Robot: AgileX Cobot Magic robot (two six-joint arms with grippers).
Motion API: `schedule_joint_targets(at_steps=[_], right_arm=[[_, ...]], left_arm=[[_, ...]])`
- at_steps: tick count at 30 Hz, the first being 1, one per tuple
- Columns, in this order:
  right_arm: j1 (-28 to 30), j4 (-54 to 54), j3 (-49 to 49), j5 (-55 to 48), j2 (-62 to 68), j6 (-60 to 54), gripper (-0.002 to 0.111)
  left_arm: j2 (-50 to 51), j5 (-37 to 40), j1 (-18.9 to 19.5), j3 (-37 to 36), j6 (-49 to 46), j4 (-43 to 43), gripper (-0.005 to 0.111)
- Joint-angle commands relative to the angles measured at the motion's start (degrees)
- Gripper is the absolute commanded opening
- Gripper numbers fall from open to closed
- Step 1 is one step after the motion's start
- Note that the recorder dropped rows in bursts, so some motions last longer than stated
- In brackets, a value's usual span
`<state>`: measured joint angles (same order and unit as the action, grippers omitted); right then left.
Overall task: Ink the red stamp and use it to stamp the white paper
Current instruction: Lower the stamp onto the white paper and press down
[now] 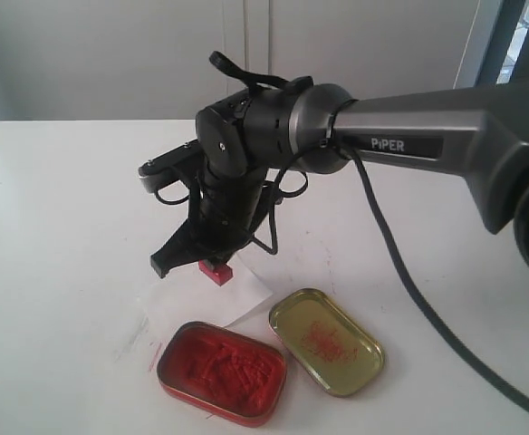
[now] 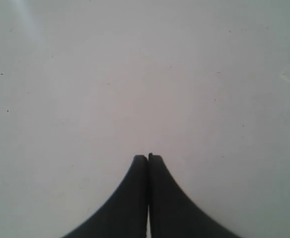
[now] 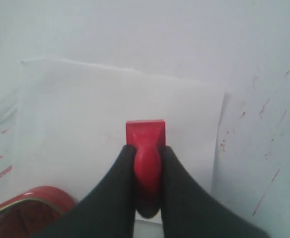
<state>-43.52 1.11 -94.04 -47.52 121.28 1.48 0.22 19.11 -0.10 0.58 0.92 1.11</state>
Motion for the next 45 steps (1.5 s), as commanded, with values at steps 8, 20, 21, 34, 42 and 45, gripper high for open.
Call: schedule_joint_targets(at_steps=[8, 20, 21, 34, 42, 45], right_arm=[[-0.09, 0.6, -0.04, 2.68, 0.96, 1.53, 0.0], [-0.09, -1.11, -0.04, 2.44, 2.63, 1.53, 0.0], [-0.09, -1.11, -0.04, 2.44, 2.63, 1.53, 0.0], [-0.09, -1.11, 0.19, 2.4, 6.41, 1.53, 0.0], [-0.43, -1.63, 0.19, 1.62, 9.83, 1.53, 0.0], [-0.57, -1.63, 0.31, 1.34, 10.34, 1.53, 0.0]], left_arm=[[-0.22, 0.43, 0.0, -0.58, 0.13, 0.11, 0.0], [-0.22, 0.43, 0.0, -0.58, 0.13, 0.11, 0.0], [-0.22, 0.43, 0.0, -0.58, 0.13, 0.11, 0.0], [-0.22, 0.43, 0.0, -0.58, 0.13, 0.11, 0.0], [-0.22, 0.43, 0.0, -0.58, 0.13, 0.11, 0.0], [-0.22, 0.43, 0.0, -0.58, 0.13, 0.11, 0.0]])
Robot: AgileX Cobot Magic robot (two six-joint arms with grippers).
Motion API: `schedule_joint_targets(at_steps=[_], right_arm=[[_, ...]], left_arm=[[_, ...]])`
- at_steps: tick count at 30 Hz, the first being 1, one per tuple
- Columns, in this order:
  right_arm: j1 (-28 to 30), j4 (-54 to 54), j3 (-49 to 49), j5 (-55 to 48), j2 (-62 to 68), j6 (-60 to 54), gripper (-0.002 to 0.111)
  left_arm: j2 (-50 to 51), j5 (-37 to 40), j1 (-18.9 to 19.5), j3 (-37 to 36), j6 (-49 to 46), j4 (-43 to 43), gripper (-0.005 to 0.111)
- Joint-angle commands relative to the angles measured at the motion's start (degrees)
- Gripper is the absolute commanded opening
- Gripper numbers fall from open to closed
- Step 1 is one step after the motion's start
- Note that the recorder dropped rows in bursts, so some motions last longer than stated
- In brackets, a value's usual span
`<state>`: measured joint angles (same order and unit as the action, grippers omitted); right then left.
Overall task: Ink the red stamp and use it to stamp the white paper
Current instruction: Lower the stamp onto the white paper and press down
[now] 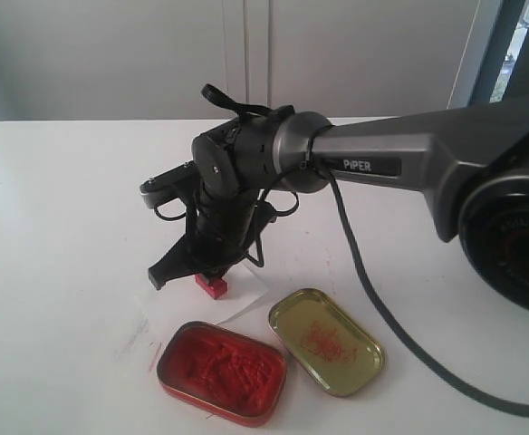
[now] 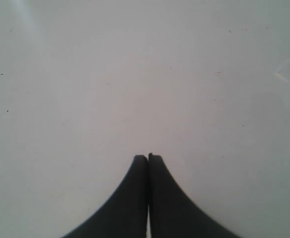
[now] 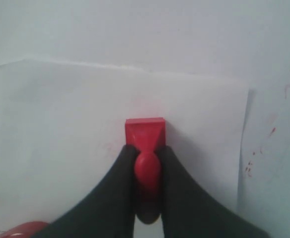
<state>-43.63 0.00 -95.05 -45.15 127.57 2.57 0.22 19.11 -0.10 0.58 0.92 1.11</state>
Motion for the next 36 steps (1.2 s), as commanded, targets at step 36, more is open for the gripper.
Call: schedule_joint_targets(at_steps=[36], right_arm=[[0.01, -5.72, 1.32, -2.67, 6.34, -1.89, 0.0]], left_arm=[[-0.22, 0.43, 0.0, -0.58, 0.13, 0.11, 0.0]])
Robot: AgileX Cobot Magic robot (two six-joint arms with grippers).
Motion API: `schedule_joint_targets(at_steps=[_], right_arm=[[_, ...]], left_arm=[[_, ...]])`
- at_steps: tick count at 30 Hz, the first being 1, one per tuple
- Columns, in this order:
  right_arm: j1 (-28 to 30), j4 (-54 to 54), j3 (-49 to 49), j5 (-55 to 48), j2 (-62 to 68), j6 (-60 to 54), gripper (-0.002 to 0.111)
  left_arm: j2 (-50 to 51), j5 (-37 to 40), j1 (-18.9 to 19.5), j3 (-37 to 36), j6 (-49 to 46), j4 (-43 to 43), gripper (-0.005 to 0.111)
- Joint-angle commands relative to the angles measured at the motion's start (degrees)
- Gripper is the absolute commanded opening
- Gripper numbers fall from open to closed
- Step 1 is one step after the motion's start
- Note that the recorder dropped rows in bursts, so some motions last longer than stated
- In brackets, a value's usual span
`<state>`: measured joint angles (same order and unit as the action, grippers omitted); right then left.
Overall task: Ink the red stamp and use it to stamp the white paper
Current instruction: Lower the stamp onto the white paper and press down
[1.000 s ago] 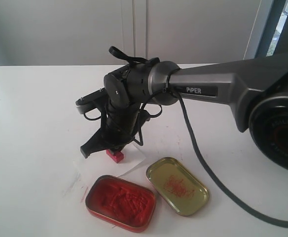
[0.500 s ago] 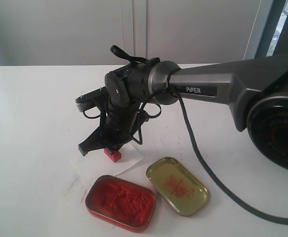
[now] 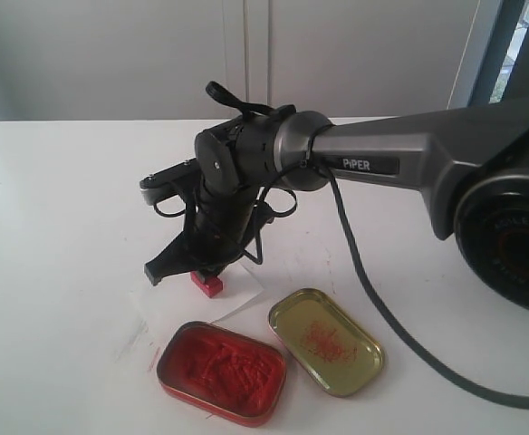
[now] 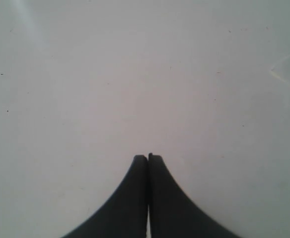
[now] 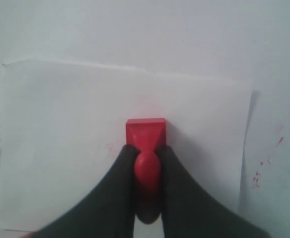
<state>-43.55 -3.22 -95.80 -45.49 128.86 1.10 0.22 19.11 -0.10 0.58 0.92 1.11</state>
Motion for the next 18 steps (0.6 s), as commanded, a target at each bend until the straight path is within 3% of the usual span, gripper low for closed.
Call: schedule_joint_targets(at_steps=[1, 18], right_arm=[[-0.07, -2.5, 2.07, -2.33, 5.04, -0.41, 0.0], [0.91, -2.51, 2.07, -3.1, 5.04, -1.1, 0.0]], left_arm=[[-0.22, 0.43, 0.0, -0.58, 0.13, 0.11, 0.0], [-0.22, 0.43, 0.0, -0.58, 0.13, 0.11, 0.0]])
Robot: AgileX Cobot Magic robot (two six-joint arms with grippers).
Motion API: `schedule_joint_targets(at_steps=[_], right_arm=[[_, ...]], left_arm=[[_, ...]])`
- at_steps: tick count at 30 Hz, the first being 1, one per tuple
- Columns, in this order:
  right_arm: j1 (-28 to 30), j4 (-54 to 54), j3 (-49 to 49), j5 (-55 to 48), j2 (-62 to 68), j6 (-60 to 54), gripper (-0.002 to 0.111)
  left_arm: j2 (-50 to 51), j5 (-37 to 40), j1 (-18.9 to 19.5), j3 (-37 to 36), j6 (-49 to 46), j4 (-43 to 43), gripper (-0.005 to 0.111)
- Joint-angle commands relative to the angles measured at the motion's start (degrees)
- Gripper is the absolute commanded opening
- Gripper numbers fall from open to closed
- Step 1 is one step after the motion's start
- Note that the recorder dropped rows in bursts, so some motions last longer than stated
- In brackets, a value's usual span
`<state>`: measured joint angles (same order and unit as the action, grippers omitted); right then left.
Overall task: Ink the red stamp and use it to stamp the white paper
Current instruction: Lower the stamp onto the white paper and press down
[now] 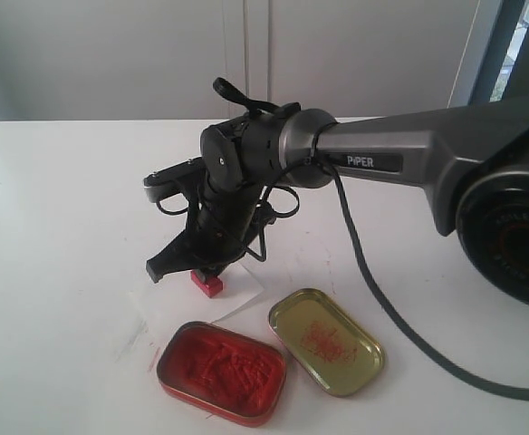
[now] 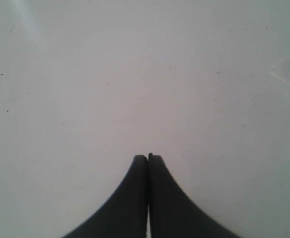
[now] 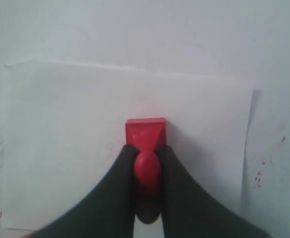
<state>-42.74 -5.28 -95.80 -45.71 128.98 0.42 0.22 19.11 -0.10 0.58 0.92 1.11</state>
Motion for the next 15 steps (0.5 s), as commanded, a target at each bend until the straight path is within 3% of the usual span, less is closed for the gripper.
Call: schedule_joint_targets(at_steps=[1, 15], right_arm=[[0.1, -0.45, 2.07, -2.87, 4.92, -0.42, 0.0], [-0.05, -0.28, 1.62, -2.46, 2.45, -0.01, 0.0]], left_arm=[[-0.22, 0.43, 0.0, -0.58, 0.13, 0.11, 0.0], [-0.22, 0.43, 0.0, -0.58, 0.13, 0.11, 0.0]])
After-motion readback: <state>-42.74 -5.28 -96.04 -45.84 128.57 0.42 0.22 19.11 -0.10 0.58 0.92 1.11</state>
